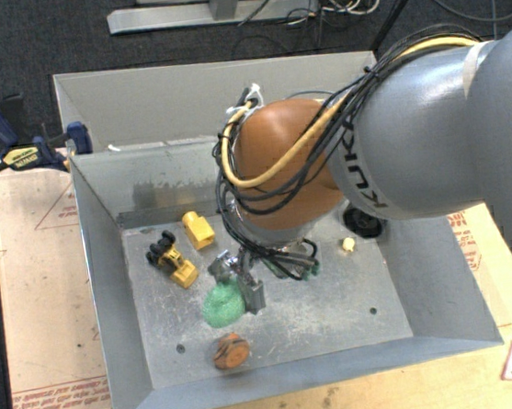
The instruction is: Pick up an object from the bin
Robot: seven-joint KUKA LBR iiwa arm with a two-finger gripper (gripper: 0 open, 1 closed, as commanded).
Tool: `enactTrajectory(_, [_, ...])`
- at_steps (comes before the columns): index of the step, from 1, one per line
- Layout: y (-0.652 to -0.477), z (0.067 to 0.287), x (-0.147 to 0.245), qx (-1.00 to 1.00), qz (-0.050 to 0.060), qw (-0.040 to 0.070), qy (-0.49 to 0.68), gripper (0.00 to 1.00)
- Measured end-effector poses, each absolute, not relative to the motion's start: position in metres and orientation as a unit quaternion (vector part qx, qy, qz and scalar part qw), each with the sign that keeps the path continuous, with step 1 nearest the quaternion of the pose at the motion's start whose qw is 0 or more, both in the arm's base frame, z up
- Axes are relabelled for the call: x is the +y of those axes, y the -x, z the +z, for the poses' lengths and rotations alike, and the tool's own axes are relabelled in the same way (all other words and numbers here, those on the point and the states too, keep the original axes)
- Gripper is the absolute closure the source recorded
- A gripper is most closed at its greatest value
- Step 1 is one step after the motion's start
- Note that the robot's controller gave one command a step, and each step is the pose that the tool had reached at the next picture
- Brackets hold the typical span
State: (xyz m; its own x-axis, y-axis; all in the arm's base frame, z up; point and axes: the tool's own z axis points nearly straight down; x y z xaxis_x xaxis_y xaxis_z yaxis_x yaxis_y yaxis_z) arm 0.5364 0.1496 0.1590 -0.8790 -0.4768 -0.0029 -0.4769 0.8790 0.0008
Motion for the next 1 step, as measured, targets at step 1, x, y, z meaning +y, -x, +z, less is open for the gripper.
enactTrajectory(1, [-0.5364, 0.1590, 0.1496, 0.969, 0.001, 0.001, 0.246, 1.00])
